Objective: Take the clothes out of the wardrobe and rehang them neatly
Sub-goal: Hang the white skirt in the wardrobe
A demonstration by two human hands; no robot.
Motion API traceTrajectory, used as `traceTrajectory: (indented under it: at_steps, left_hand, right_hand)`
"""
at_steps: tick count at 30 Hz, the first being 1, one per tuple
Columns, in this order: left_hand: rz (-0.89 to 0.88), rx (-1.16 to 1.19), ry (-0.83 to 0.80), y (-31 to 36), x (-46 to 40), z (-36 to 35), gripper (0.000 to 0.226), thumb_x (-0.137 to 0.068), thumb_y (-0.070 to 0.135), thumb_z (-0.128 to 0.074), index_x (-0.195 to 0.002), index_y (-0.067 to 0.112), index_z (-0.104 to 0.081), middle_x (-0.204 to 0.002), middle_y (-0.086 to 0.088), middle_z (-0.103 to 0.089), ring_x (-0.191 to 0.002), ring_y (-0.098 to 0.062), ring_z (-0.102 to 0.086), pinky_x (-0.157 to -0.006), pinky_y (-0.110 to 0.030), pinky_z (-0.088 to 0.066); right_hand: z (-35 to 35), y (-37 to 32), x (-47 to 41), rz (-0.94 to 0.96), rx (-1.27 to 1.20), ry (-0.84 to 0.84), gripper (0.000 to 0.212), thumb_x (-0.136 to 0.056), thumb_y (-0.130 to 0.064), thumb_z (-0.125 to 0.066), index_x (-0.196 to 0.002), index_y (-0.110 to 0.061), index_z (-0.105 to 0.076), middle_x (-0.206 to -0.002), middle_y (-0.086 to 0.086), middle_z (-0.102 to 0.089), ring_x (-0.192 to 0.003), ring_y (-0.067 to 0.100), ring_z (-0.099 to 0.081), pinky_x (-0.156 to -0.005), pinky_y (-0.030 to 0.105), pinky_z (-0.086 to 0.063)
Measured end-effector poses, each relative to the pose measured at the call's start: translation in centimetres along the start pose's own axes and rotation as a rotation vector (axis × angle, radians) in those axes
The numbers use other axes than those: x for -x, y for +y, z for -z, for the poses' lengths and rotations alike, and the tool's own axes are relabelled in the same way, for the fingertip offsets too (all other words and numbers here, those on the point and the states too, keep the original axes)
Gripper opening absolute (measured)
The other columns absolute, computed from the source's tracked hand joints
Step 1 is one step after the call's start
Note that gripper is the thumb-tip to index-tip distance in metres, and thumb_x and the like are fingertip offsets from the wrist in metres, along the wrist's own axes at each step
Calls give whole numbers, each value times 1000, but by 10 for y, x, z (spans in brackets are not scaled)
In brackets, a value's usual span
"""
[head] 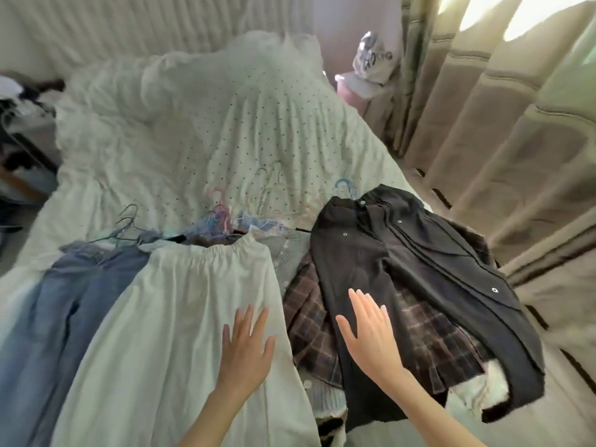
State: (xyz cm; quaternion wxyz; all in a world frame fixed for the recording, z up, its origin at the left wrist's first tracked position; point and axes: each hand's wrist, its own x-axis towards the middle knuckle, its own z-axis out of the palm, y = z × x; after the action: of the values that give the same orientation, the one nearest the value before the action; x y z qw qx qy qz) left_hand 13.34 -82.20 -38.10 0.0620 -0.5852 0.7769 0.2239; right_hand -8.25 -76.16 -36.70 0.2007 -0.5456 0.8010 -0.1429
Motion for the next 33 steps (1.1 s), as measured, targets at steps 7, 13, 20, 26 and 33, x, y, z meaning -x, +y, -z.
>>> traceTrajectory:
  at_steps: [7,13,20,26,33]
  left_hand:
    - [149,81,-53,-52,-14,-18,92,-63,59,15,-148,29,-4,-157,0,7,-143,-19,14,-114,-40,6]
    - [217,107,-131,-104,-71,-20,78,-76,58,3,-148,27,-1,-156,-1,9,-143,-19,15,-114,-40,7]
    - [55,-20,-266,-174,-159,-42,61,-96,35,-33,-149,27,-4,-157,-6,6,-144,-27,3,-112,-51,-8]
    - [-155,-97,-225,-213,-162,-75,72,-71,47,-58,-137,27,-37,-143,-9,-39,-131,-29,-31,-90,-49,-46]
    - [-211,-19,-235,-227,-173,-79,63,-73,44,-46,-134,32,-39,-140,-2,-38,-128,-24,-36,-89,-41,-49]
  right_hand:
    - [-32,-32,-61,96,35,-166,57,-97,-42,-37,-147,-19,-21,-151,-2,-29,-142,14,-19,-116,34,-9]
    - [-78,-74,-146,147,71,-276,51,-97,-35,-43,-142,-12,-33,-137,5,-47,-127,21,-41,-106,30,-29]
    - [-148,-130,-264,116,187,-430,51,-98,-37,-37,-141,-10,-32,-140,12,-43,-128,29,-40,-103,39,-33]
    - [-199,-163,-322,40,139,-558,63,-97,-43,-38,-145,-7,-21,-146,16,-32,-133,32,-33,-106,42,-30]
    - [-219,-174,-345,-162,47,-535,55,-95,-39,-45,-135,-2,-34,-132,23,-45,-122,36,-44,-95,38,-36]
